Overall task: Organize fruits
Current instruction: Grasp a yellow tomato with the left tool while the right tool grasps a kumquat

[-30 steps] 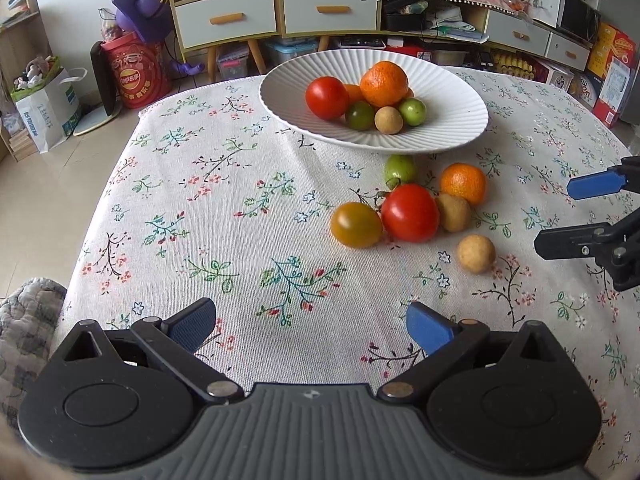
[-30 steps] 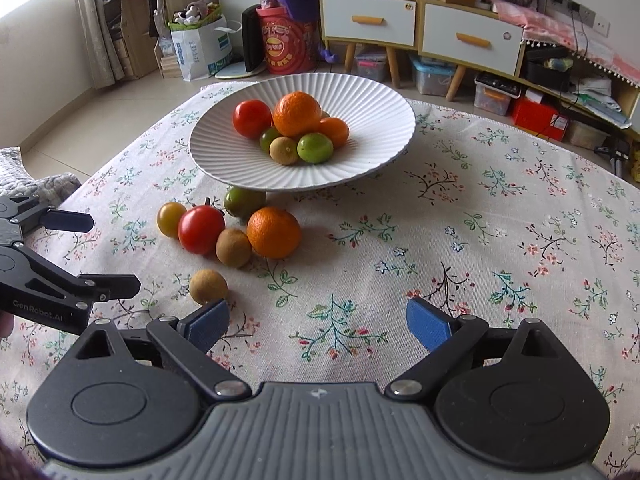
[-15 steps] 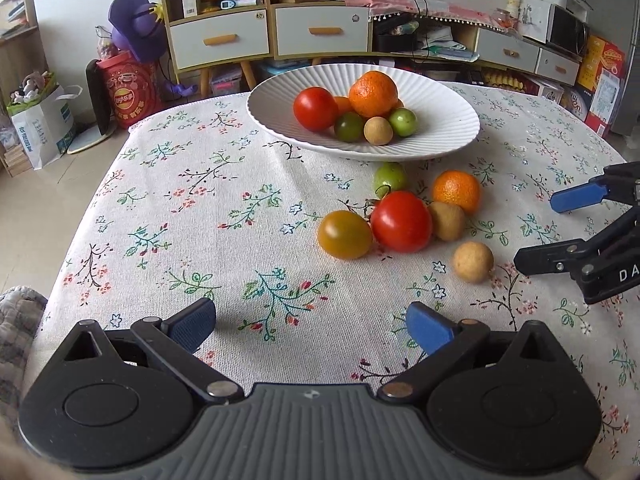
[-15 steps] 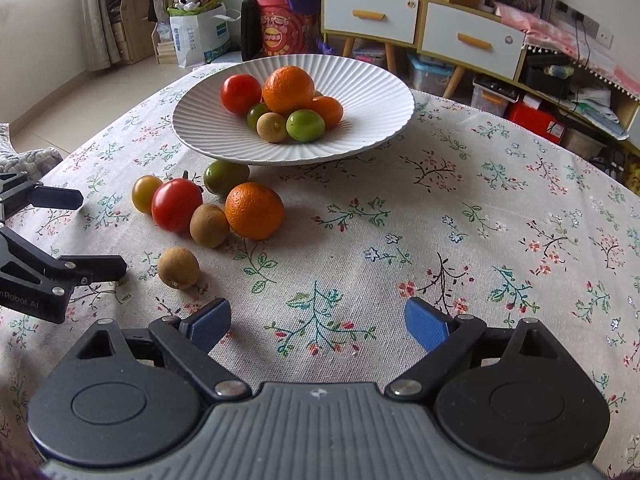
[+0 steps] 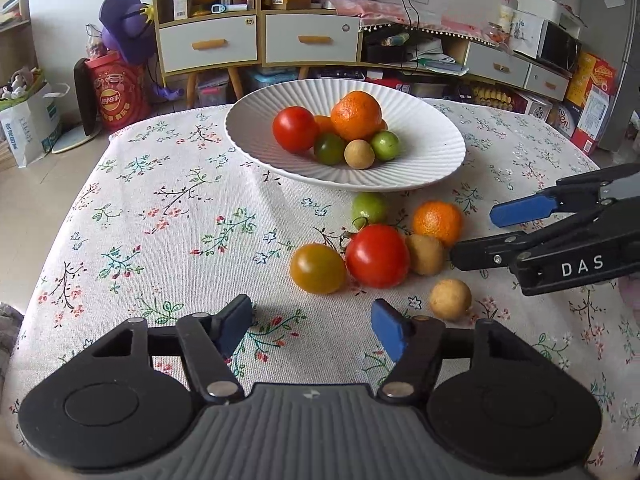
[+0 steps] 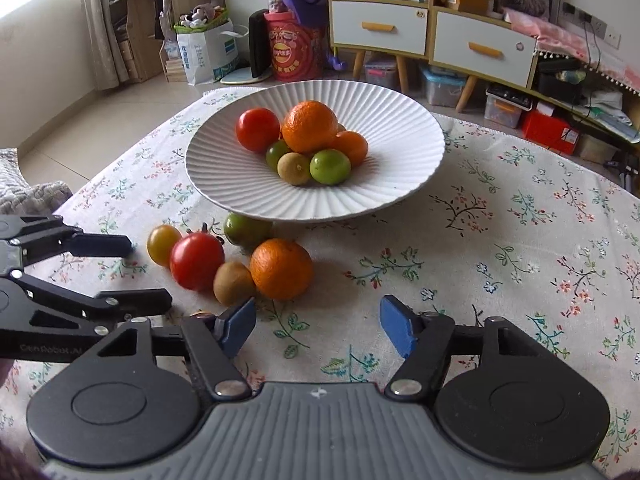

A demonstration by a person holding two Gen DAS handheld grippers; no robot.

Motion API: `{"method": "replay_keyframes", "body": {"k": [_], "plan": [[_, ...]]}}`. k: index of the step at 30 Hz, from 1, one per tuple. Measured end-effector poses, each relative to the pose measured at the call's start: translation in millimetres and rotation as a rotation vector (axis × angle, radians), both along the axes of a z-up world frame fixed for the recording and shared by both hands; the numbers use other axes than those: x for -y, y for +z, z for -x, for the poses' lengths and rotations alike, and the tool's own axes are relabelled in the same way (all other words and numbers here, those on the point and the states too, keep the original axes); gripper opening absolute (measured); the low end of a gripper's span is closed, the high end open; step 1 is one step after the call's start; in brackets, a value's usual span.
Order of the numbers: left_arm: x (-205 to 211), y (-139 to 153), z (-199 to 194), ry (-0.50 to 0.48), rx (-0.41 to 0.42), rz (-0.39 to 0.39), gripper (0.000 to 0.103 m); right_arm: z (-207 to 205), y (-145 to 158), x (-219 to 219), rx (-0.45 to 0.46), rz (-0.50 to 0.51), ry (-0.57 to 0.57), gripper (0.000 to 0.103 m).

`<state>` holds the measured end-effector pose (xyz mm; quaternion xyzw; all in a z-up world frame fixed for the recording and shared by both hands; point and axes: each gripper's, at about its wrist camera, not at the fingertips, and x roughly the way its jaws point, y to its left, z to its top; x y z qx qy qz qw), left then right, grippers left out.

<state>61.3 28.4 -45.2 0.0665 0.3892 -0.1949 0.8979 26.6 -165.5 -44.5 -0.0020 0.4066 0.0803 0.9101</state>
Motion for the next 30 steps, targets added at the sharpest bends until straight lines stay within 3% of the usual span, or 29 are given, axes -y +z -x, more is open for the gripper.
{"method": "replay_keyframes", "body": {"k": [5,16,20,24,30], "plan": [[-1,3,-5,0.020,-0.006,0.028,0.049,-2,1,-2,-0.007,-0.035,-0.016,0.057],[0,3,-15,0.041,-0.016,0.059,0.042,-14,4,3,-0.049,-0.154,-0.070,0.041],[3,3,-16,0.030,-0.024,0.068,0.032,-18,3,7,-0.079,-0.208,-0.084,0.037],[6,4,-15,0.013,-0.026,0.067,0.022,-20,3,8,-0.086,-0.210,-0.080,0.032],[2,5,-15,0.006,-0.045,0.090,0.022,-20,6,11,-0.091,-0.205,-0.070,0.031]]}}
